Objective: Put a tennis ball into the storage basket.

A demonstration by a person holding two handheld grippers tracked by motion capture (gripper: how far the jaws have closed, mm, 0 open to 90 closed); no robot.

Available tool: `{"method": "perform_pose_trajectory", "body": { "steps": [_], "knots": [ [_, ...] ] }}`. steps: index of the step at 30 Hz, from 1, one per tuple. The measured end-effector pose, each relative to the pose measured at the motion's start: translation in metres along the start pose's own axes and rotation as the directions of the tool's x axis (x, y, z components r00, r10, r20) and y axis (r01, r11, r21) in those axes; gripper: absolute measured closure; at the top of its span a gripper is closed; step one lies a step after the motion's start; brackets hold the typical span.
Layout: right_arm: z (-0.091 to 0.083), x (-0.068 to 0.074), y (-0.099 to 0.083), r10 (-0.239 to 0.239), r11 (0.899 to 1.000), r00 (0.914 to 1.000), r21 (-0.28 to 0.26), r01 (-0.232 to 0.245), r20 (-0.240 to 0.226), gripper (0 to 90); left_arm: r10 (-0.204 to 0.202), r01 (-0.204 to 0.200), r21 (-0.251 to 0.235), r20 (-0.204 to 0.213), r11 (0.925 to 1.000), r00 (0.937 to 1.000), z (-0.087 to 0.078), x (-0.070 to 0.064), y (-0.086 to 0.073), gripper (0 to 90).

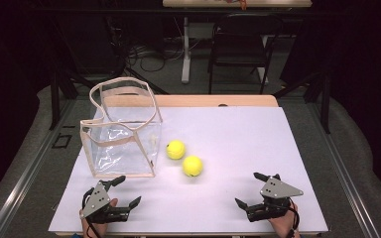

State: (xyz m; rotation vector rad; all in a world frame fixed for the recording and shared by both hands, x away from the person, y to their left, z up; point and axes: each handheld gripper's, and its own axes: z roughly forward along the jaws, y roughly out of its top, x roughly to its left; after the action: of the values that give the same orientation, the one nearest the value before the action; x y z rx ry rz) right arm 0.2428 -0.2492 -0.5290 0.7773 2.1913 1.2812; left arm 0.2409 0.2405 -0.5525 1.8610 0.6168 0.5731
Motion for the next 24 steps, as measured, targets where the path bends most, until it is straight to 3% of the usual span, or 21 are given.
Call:
{"method": "perform_pose_trajectory", "body": {
  "steps": [24],
  "knots": [
    [0.0073, -0.001, 0.0073, 0.007, 0.999, 0.9999, 0.04, -0.006, -0.012, 0.0, 0.004, -0.004, 0.017, 0.01, 0.9999, 0.9999, 0.0035, -0.0016, 0.001, 16.0]
  ]
}}
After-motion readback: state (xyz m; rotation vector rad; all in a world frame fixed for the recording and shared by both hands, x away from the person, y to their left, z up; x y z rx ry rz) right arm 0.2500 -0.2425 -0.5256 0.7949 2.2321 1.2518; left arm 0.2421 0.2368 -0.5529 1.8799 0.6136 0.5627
